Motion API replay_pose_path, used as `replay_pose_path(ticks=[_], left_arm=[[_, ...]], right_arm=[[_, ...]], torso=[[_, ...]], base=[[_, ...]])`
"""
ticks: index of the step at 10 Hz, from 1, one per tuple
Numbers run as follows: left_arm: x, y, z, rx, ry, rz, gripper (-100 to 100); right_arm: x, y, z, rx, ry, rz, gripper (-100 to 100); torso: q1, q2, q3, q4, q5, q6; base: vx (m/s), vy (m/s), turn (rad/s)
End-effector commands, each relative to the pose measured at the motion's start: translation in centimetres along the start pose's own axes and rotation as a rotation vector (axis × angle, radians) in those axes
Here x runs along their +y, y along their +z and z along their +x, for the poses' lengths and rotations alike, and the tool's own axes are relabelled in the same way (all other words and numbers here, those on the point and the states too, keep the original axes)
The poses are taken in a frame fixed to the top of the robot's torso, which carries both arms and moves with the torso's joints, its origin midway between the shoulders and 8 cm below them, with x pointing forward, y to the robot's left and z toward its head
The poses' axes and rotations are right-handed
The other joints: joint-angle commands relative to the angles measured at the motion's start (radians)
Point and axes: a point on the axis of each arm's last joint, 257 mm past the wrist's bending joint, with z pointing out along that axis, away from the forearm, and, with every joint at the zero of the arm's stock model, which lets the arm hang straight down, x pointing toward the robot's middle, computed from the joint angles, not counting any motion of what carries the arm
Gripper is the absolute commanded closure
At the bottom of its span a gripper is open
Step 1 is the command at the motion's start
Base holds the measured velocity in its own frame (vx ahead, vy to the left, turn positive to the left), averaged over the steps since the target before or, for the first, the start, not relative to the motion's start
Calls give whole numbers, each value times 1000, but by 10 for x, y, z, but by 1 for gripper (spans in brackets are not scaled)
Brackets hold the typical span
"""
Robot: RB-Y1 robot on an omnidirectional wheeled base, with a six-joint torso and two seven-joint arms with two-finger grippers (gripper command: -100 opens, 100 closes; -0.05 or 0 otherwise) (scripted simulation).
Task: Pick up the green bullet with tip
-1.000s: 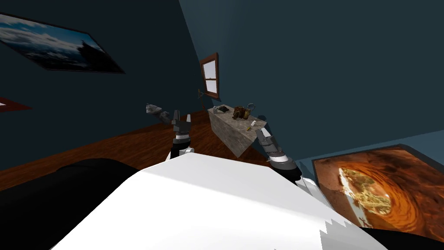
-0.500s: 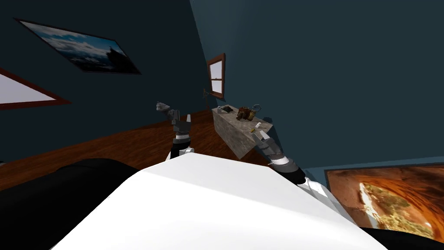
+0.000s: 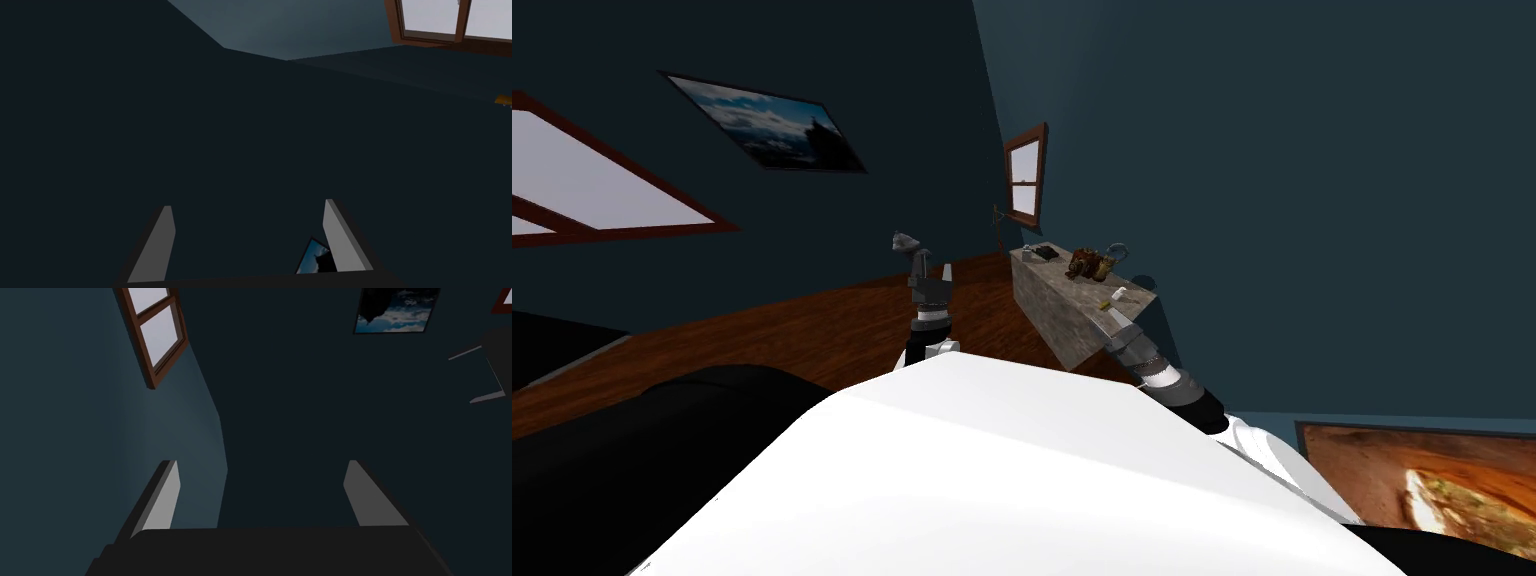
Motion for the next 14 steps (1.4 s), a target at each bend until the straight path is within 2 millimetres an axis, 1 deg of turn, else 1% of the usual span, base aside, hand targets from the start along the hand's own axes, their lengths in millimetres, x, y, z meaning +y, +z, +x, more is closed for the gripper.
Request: replay_pose_path(ticks=[1,3,4,5,6,8,9,10,11,12,13,14], left_arm=[[0,0,0,0,0,0,0],[0,0,0,0,0,0,0],[0,0,0,0,0,0,0],[0,0,0,0,0,0,0],[0,0,0,0,0,0,0],[0,0,0,0,0,0,0],[0,0,0,0,0,0,0],[0,0,0,0,0,0,0],[0,0,0,0,0,0,0],[0,0,0,0,0,0,0],[0,0,0,0,0,0,0],[0,0,0,0,0,0,0]], right_arm=[[0,-7,13,70,-55,-20,-100],[0,-7,20,97,-94,-21,-100],[0,-15,31,156,-136,-41,-100],[-1,-16,35,173,-161,-42,-100],[-1,-25,46,231,-199,-63,-100],[-3,-27,52,256,-235,-66,-100],[-4,-37,63,314,-272,-89,-100],[-5,-38,67,332,-296,-90,-100],[-7,-49,78,389,-330,-114,-100],[-9,-51,83,410,-360,-117,-100],[-12,-63,93,471,-397,-143,-100],[-14,-66,98,490,-423,-145,-100]], torso=[[0,0,0,0,0,0],[0,0,0,0,0,0],[0,0,0,0,0,0],[0,0,0,0,0,-1],[-1,-1,0,0,0,0],[-1,-1,0,0,0,1],[-1,-1,0,0,0,1],[-1,-1,-1,0,0,0],[-1,-1,-1,0,0,0],[-1,-1,-1,0,0,0],[-2,-1,-1,0,0,1],[-2,-2,-1,0,0,0]], base=[[4,-3,247],[3,-7,87],[5,1,295],[7,-10,155],[11,-8,316],[8,-13,38],[12,-8,221],[13,-17,181],[15,-19,329],[14,-26,132],[23,-27,238],[20,-29,145]])
